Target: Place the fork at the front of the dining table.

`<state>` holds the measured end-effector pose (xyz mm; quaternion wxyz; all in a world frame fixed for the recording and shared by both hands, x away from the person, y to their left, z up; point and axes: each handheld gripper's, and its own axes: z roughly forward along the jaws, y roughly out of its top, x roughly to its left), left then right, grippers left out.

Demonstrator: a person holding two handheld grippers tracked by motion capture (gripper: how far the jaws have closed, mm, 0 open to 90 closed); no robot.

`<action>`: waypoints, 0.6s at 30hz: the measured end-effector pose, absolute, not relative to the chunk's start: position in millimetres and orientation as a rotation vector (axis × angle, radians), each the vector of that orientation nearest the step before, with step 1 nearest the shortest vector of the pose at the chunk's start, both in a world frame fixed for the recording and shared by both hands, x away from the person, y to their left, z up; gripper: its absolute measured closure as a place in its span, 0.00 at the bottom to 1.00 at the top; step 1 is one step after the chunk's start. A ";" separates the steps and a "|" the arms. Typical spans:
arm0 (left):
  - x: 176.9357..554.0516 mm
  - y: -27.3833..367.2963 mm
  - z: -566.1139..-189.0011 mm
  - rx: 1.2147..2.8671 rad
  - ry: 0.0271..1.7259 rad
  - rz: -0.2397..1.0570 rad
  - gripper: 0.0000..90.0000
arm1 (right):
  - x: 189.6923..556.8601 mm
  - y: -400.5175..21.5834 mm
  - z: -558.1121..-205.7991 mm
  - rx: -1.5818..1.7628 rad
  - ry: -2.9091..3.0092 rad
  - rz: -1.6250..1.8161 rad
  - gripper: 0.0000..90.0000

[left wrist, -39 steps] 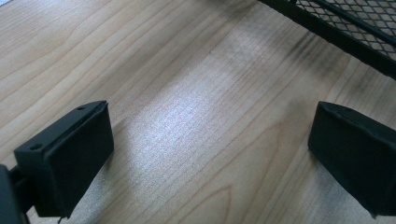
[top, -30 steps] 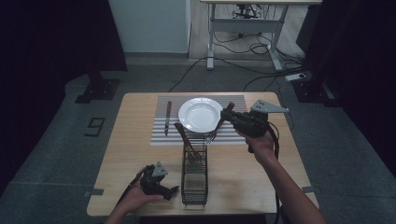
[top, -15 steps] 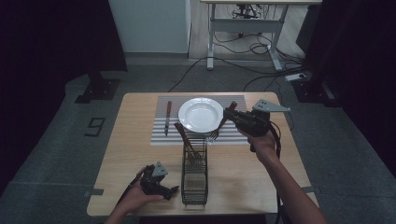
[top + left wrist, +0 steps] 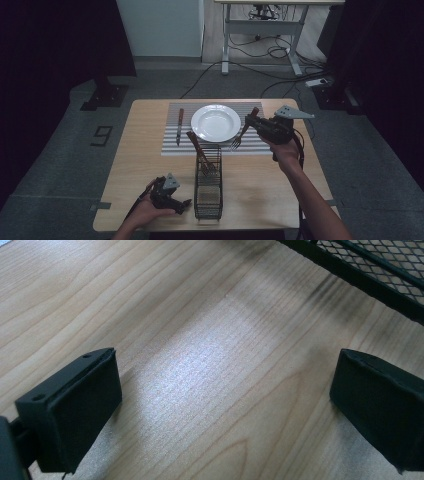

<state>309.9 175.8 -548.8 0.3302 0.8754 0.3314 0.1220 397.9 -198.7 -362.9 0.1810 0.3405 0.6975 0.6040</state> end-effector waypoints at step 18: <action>309.9 175.8 -548.8 2.290 0.867 0.319 0.00 | 418.0 -212.0 -384.4 1.061 1.963 1.579 0.89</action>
